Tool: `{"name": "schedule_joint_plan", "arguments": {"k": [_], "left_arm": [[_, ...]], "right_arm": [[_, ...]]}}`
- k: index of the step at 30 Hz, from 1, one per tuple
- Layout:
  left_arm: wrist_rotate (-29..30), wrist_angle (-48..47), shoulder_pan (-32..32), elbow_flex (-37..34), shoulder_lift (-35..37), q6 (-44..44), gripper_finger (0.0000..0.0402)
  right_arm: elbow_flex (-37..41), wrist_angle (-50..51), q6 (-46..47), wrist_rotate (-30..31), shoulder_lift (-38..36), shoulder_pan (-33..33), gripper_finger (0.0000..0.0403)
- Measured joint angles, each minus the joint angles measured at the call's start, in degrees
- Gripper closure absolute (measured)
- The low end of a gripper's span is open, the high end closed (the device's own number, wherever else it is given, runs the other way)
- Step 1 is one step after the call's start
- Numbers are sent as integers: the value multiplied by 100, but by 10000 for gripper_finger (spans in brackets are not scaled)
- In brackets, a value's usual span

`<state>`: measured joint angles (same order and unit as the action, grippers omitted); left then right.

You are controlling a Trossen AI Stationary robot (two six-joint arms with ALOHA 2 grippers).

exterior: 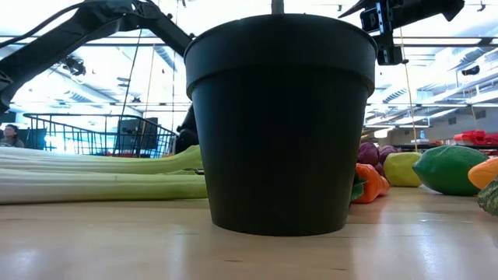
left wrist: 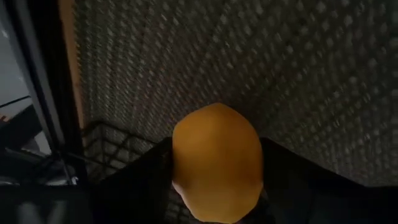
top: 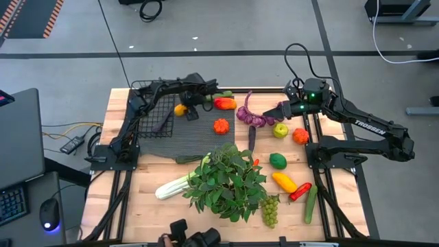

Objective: Build produce basket
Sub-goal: Put the yellow lemon into the wire basket

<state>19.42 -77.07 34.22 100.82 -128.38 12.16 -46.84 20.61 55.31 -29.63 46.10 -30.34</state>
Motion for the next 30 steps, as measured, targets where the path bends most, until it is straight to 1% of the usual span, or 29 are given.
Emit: {"name": "schedule_joint_plan", "arguments": {"k": [3,7,16,20,24,27,30], "left_arm": [[-189,-295,-120,70,0,-109,192],[-277,-594,-363,413,0,-253,182],[-280,-587,-789,1825,4,-397,186],[-275,-697,-763,2460,17,-772,181],[-262,-1066,-660,2958,20,-1009,180],[-194,-1317,-520,3213,27,-1162,183],[-139,-1299,-379,3226,137,-1330,184]], "right_arm": [[-1,0,0,0,0,2,173],[0,-1,-2,-1,0,0,173],[-1,-1,-151,-2,-1,0,173],[-1,-7,-152,-4,1,-3,173],[-1,-231,-153,-22,-1,-38,173],[-1,-472,-151,-15,-1,-111,173],[-1,-660,-206,20,-3,-195,173]]}}
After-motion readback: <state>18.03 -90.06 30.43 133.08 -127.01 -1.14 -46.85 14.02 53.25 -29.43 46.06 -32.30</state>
